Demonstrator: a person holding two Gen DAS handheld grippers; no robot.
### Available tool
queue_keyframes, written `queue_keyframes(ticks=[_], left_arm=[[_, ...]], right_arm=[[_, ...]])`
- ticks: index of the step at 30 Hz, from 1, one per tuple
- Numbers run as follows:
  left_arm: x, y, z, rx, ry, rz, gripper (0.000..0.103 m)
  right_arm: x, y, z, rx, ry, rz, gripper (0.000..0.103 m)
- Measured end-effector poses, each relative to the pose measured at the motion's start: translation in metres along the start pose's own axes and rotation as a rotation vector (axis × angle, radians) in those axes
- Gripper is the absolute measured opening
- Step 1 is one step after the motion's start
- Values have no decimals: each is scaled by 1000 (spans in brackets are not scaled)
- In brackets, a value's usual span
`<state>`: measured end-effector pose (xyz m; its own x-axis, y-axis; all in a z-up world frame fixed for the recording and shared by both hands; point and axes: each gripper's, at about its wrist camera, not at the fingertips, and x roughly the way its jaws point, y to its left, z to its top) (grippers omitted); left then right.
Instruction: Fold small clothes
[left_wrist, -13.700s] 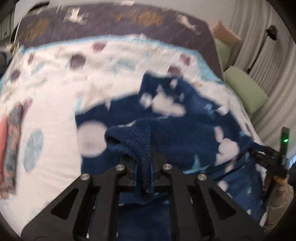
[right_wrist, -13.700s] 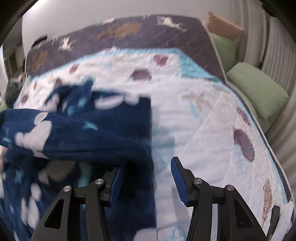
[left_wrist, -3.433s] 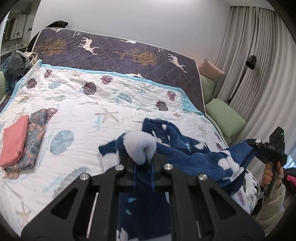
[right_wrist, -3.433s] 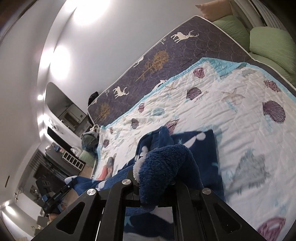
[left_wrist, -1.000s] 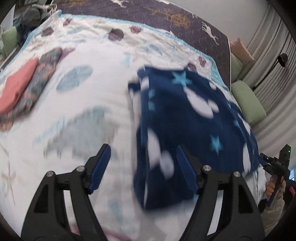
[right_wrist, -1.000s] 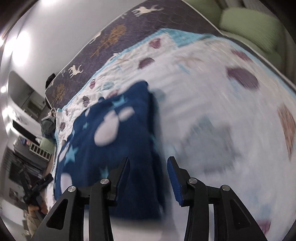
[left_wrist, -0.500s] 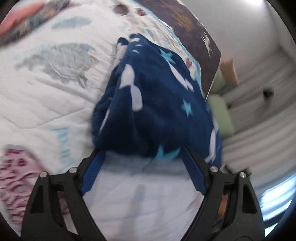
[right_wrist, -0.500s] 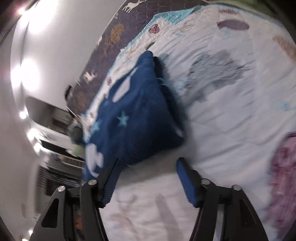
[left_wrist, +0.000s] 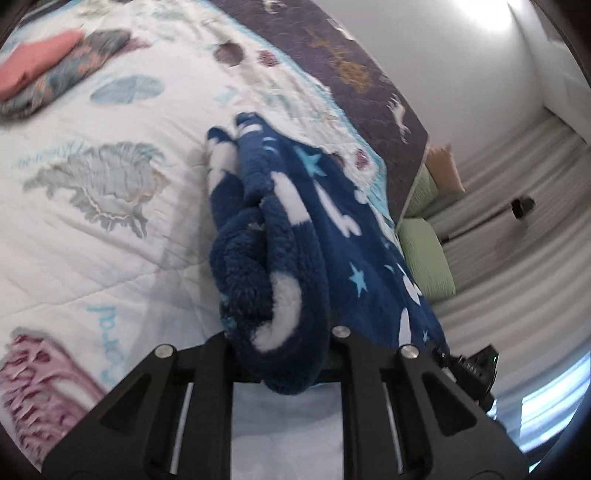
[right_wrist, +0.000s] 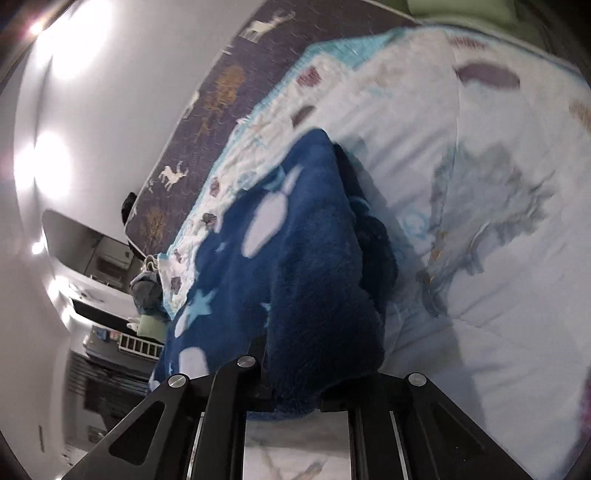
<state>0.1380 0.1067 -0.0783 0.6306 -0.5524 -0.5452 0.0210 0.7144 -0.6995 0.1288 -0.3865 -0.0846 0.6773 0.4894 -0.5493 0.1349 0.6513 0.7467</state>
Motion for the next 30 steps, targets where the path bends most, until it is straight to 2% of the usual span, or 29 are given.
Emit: queue_keyframes(ticks=[5, 9, 13, 15, 16, 19, 22, 23, 26, 27, 28, 30], left_arm=[[-46, -8, -29, 76, 40, -4, 17], [-77, 3, -71, 83, 101, 40, 17], [-73, 26, -98, 43, 169, 99, 20], [-74, 33, -102, 28, 186, 132, 30], [-75, 32, -102, 38, 180, 166, 33], [-88, 15, -101, 161, 126, 288, 42], [-103, -5, -99, 297, 47, 398, 49], [-109, -10, -98, 329, 16, 422, 54], [-124, -17, -91, 371, -59, 435, 56], [-128, -21, -87, 377, -81, 423, 56], [-128, -23, -83, 381, -94, 410, 56], [-122, -35, -73, 399, -111, 368, 56]], right_arm=[[-43, 10, -19, -52, 18, 25, 11], [-74, 10, -68, -115, 86, -24, 11], [-80, -8, -108, -134, 181, -113, 14], [-79, -16, -113, -138, 200, -189, 23], [-82, -19, -112, -136, 196, -233, 27], [-100, -14, -102, -131, 145, -250, 27], [-111, 6, -102, -235, 82, -329, 29], [-111, 15, -103, -283, 65, -372, 29], [-108, 41, -109, -424, -3, -544, 30], [-109, 43, -113, -445, -10, -575, 30], [-111, 43, -113, -452, -11, -591, 30], [-117, 41, -109, -427, -21, -568, 30]])
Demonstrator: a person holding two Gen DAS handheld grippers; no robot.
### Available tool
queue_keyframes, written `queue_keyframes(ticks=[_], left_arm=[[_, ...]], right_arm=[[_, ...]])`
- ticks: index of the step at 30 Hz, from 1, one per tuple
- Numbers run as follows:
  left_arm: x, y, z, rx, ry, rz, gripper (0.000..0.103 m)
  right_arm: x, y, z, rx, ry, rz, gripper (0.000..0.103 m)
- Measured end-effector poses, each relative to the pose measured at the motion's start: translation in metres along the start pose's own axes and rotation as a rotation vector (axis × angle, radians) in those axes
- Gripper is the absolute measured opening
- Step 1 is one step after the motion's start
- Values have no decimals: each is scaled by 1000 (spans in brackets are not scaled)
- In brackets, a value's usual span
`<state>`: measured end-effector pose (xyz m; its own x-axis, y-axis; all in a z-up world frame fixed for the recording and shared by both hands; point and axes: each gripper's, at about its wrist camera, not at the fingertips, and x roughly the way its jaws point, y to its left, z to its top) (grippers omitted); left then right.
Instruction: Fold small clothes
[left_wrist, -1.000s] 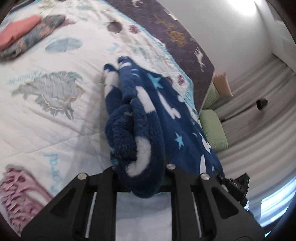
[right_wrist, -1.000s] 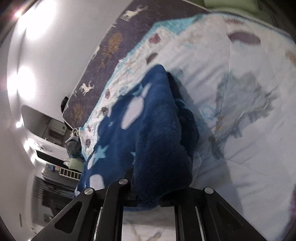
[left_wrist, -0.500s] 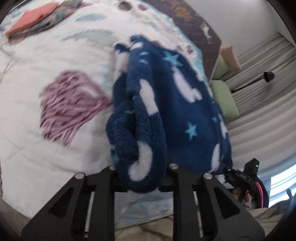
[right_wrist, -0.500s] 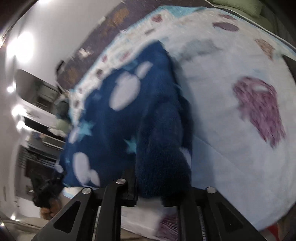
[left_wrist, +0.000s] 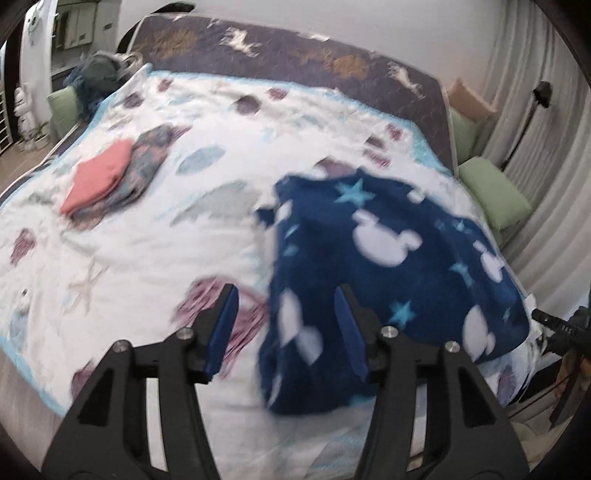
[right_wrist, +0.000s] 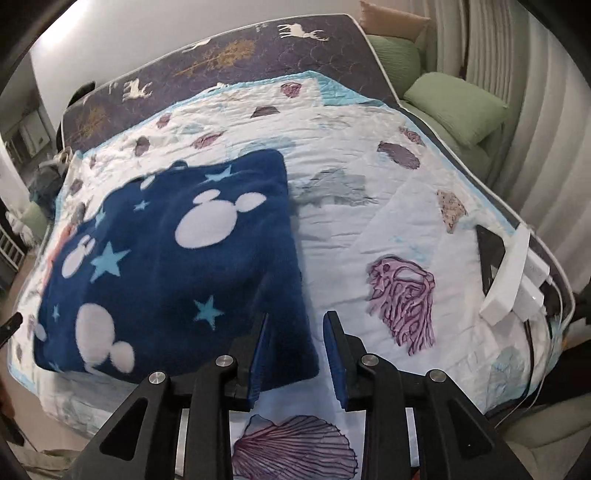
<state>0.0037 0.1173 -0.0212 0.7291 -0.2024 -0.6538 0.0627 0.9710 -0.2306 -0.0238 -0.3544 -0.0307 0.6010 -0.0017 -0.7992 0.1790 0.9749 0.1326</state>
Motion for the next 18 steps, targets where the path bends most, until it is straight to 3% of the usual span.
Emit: queue_keyframes(ticks=[4, 6, 8, 11, 13, 14, 16, 18], left_arm=[[24, -42, 27, 102, -9, -109, 56], [39, -67, 36, 147, 10, -147, 56], [57, -94, 45, 179, 43, -217, 56], [85, -128, 56, 211, 107, -317, 55], [113, -150, 58, 239, 203, -362, 27], [128, -160, 54, 259, 256, -328, 6], [165, -165, 44, 301, 324, -262, 4], [167, -159, 44, 269, 314, -300, 4]], right_arm=[[-9, 11, 11, 15, -70, 162, 30], [-10, 41, 11, -53, -88, 319, 29], [2, 79, 12, -148, -47, 407, 28], [22, 124, 6, -266, -2, 426, 17], [38, 140, 0, -305, 46, 458, 14], [50, 145, -4, -318, 79, 457, 13], [77, 146, -13, -305, 153, 420, 12], [100, 132, -20, -206, 177, 468, 11]])
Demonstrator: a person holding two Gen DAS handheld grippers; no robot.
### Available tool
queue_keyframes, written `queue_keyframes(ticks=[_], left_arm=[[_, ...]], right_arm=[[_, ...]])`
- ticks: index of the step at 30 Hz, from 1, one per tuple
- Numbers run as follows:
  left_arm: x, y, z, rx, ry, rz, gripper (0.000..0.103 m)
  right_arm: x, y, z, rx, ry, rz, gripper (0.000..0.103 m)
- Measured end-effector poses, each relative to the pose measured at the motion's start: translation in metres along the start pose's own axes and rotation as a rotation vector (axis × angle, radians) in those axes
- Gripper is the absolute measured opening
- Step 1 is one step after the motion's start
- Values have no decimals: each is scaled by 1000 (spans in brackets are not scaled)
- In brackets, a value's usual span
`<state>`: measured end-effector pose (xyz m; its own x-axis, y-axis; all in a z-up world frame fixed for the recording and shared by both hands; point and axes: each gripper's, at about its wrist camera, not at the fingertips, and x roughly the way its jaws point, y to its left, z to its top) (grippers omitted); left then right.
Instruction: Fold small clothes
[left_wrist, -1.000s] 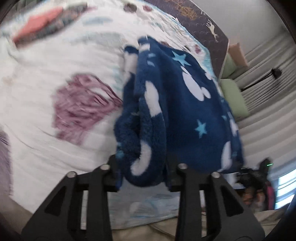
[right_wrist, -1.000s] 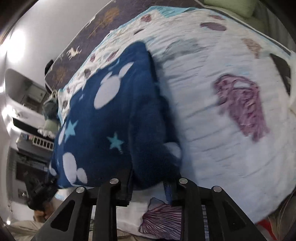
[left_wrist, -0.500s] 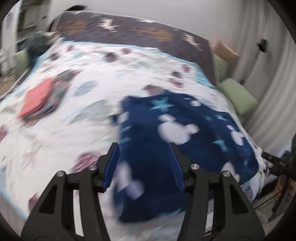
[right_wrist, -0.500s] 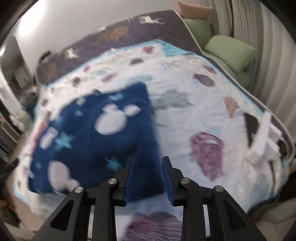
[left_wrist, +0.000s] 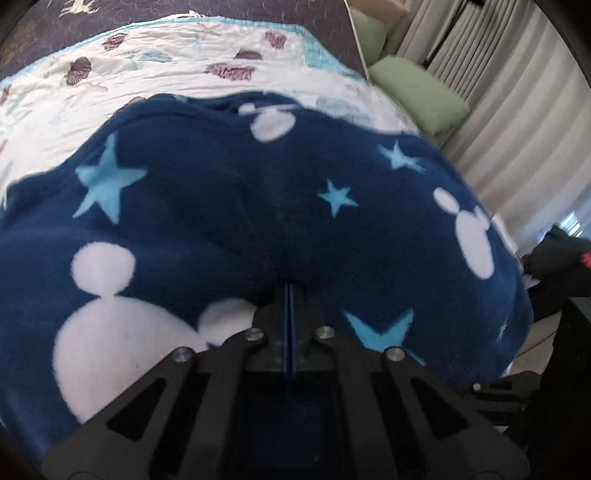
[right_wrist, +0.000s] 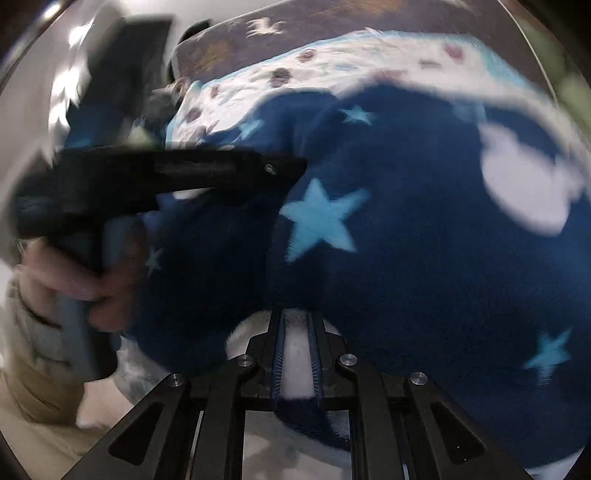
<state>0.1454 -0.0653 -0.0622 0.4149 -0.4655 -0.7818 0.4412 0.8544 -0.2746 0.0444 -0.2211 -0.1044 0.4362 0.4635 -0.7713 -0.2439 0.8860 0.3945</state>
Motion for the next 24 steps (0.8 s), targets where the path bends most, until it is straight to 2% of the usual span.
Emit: queue_keyframes(ticks=[3, 7, 8, 10, 11, 13, 14, 15, 17, 21, 24], left_arm=[[-22, -2, 5, -24, -20, -22, 4], [-53, -21, 24, 54, -149, -17, 4], [-52, -24, 28, 64, -155, -18, 4], [-35, -27, 42, 61, -112, 3, 4], [-20, -25, 47, 56, -76, 28, 4], [27, -12, 56, 23, 22, 139, 4], [44, -2, 56, -3, 50, 149, 3], [55, 7, 56, -37, 58, 126, 2], [51, 9, 57, -69, 36, 105, 2], [24, 1, 56, -22, -17, 98, 2], [-11, 9, 52, -41, -85, 63, 10]], right_arm=[[-11, -12, -1, 40, 1, 45, 10], [-30, -10, -1, 8, -6, 52, 11], [-33, -3, -1, -12, -19, 50, 11], [-38, 9, -1, -64, -43, 70, 11], [-32, 11, -1, -75, -28, 67, 11], [-15, 9, -4, -65, 7, 37, 11], [-5, 3, -7, -40, 17, 47, 10], [-3, 1, -8, -29, 9, 57, 10], [-8, 3, -9, -37, -1, 49, 10], [-18, -1, -14, -39, -6, 60, 11], [-30, -6, -7, -40, -18, 66, 11]])
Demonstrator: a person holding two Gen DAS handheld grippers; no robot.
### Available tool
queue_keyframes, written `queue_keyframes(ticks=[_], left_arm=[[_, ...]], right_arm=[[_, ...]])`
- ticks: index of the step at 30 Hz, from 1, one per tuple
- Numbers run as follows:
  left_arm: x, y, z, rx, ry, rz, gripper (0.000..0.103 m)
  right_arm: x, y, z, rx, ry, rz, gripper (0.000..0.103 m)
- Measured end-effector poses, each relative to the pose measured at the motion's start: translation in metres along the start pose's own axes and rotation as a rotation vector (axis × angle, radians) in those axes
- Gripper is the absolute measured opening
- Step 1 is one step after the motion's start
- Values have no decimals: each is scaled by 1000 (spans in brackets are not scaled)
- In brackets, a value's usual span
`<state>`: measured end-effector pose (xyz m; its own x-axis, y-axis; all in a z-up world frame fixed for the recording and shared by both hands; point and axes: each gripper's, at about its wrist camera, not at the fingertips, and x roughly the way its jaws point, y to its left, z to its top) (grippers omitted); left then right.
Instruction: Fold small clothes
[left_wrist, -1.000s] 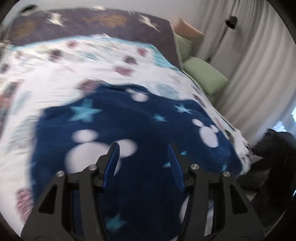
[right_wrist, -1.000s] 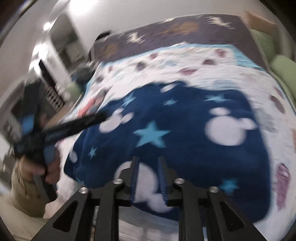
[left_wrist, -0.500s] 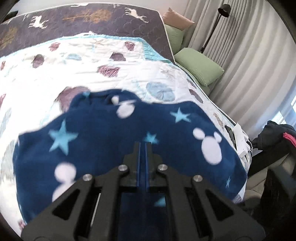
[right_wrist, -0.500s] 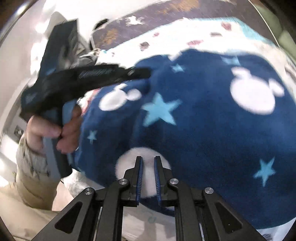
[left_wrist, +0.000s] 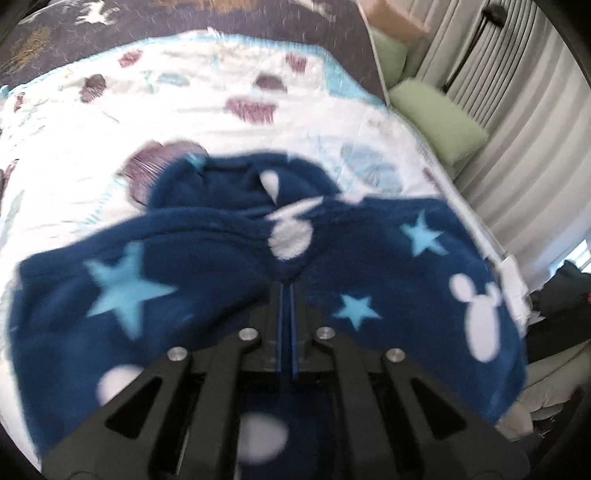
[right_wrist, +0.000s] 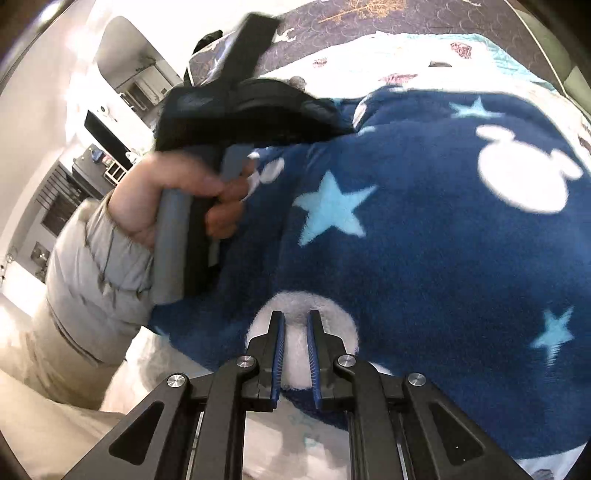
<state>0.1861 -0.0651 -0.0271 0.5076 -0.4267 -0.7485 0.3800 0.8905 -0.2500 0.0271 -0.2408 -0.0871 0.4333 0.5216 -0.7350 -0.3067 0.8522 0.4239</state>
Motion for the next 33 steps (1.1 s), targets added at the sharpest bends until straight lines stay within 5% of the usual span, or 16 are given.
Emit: queue_keyframes(ticks=[4, 6, 9, 11, 14, 17, 21, 24, 29, 33], left_arm=[[-52, 25, -16, -41, -127, 17, 28], [-75, 42, -34, -38, -185, 103, 44], [-90, 73, -69, -73, -205, 234, 54], [-91, 103, -97, -149, -148, 250, 55], [-91, 136, -130, -275, -84, 217, 57], [-95, 154, -148, -378, -85, 105, 60], [-92, 154, -154, -383, -68, 70, 61], [-86, 152, -158, -378, -50, 52, 61], [-80, 163, -167, -431, -40, 3, 68], [-80, 162, -167, -411, -41, -22, 67]], right_arm=[[-25, 2, 16, -34, -88, -21, 14], [-28, 1, 23, -47, -110, -10, 14], [4, 3, 24, -60, -15, -6, 14], [31, -1, 13, -59, 45, -40, 14], [15, -7, 12, -41, 12, 4, 14], [-7, -11, 21, -10, -20, -21, 15], [-22, -4, 49, -51, -103, -99, 16], [-17, 0, 63, -31, -129, -74, 16], [60, -19, 76, 60, 27, -134, 16], [47, -21, 76, 81, 0, -111, 17]])
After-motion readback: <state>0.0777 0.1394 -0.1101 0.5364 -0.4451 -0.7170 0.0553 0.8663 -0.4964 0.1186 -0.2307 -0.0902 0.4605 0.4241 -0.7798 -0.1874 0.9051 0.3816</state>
